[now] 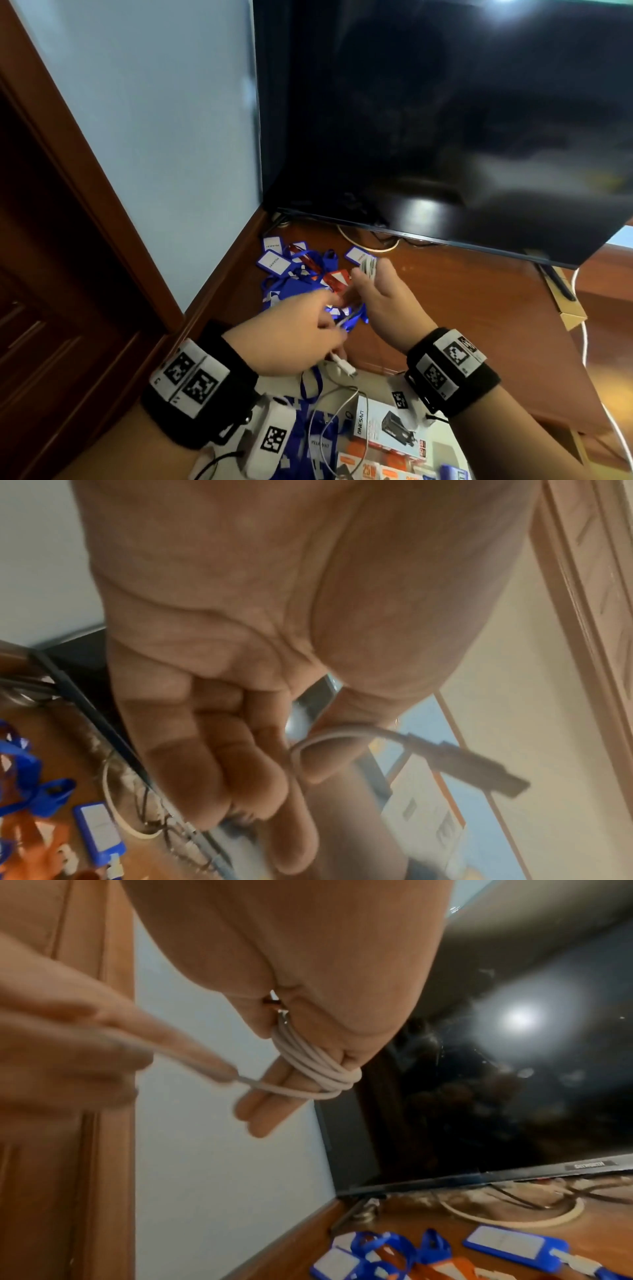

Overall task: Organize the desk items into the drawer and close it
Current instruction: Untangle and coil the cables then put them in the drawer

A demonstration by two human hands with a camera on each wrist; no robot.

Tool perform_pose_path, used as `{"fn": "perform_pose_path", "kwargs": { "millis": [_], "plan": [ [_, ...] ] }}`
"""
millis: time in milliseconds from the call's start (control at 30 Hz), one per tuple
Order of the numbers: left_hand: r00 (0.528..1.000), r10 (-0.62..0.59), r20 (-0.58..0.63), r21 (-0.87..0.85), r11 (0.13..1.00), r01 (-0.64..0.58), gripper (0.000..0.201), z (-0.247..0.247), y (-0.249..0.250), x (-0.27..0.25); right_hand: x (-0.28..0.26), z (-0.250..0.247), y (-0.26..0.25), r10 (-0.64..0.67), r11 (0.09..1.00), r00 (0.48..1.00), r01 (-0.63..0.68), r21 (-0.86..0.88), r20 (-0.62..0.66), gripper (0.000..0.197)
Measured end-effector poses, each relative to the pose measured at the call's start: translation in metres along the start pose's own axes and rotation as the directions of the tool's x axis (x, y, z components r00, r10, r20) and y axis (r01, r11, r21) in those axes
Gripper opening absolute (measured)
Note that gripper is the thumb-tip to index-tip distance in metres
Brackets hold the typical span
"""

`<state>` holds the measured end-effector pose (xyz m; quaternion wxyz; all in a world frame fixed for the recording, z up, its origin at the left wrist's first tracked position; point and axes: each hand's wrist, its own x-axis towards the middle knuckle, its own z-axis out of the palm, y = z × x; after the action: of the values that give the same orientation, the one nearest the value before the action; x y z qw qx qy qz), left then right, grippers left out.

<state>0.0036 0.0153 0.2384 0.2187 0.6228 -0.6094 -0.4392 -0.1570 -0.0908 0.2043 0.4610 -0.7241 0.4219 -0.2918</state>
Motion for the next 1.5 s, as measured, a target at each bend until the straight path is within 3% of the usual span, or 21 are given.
{"fn": "perform_pose_path", "kwargs": {
  "millis": [100,167,267,333,400,533,633,800,967,1100,1333,1500],
  "plan": [
    [0.998,-0.058,0.023,-0.288,0.956,0.063,0.02,-0.018,0.007,-0.005,-0.008,0.008,0.009,0.056,0.997,0.995,-0.05,-0.065,0.087,0.029],
    [0.992,-0.086,0.092,-0.48,0.869,0.12,0.033,-0.024,0.003,-0.006,-0.014,0.015,0.012,0.081,0.995,0.989,-0.074,-0.06,0.126,0.033],
    [0.984,-0.097,0.149,-0.663,0.728,0.172,0.055,-0.029,-0.014,-0.006,-0.02,0.026,0.018,0.142,0.978,0.973,-0.167,0.128,0.181,0.055],
    [0.983,-0.101,0.15,-0.732,0.658,0.179,0.055,-0.031,-0.026,-0.007,-0.024,0.029,0.02,0.159,0.94,0.958,-0.222,0.261,0.241,0.049],
    [0.988,-0.135,0.076,-0.724,0.674,0.147,0.042,-0.028,-0.036,-0.007,-0.028,0.029,0.017,0.142,0.91,0.939,-0.249,0.332,0.315,0.047],
    [0.976,-0.161,-0.145,-0.551,0.833,0.055,0.029,-0.016,-0.057,-0.004,-0.034,0.033,0.006,0.104,0.865,0.895,-0.296,0.404,0.433,0.063],
    [0.948,-0.159,-0.277,-0.45,0.893,0.018,0.032,-0.012,-0.069,-0.004,-0.036,0.039,0.002,0.081,0.804,0.893,-0.321,0.5,0.443,0.053],
    [0.893,-0.149,-0.424,-0.267,0.963,0.034,0.055,-0.005,-0.078,-0.004,-0.038,0.045,-0.004,0.053,0.682,0.9,-0.349,0.642,0.433,0.029],
    [0.915,0.037,-0.402,-0.37,0.907,-0.199,0.027,-0.004,-0.072,-0.011,-0.031,0.047,-0.004,-0.001,0.512,0.898,-0.378,0.771,0.44,0.027],
    [0.886,0.04,-0.462,-0.433,0.862,-0.265,0.016,-0.004,-0.065,-0.015,-0.026,0.047,-0.009,-0.017,0.453,0.891,-0.397,0.798,0.453,0.027],
    [0.834,-0.019,-0.552,-0.417,0.872,-0.257,0.009,-0.009,-0.061,-0.021,-0.024,0.05,-0.017,0.077,0.503,0.931,-0.346,0.792,0.358,0.028],
    [0.916,-0.079,-0.393,-0.59,0.785,-0.186,0.017,-0.012,-0.058,-0.022,-0.02,0.049,-0.013,0.104,0.518,0.945,-0.319,0.794,0.311,0.028]
  ]
}}
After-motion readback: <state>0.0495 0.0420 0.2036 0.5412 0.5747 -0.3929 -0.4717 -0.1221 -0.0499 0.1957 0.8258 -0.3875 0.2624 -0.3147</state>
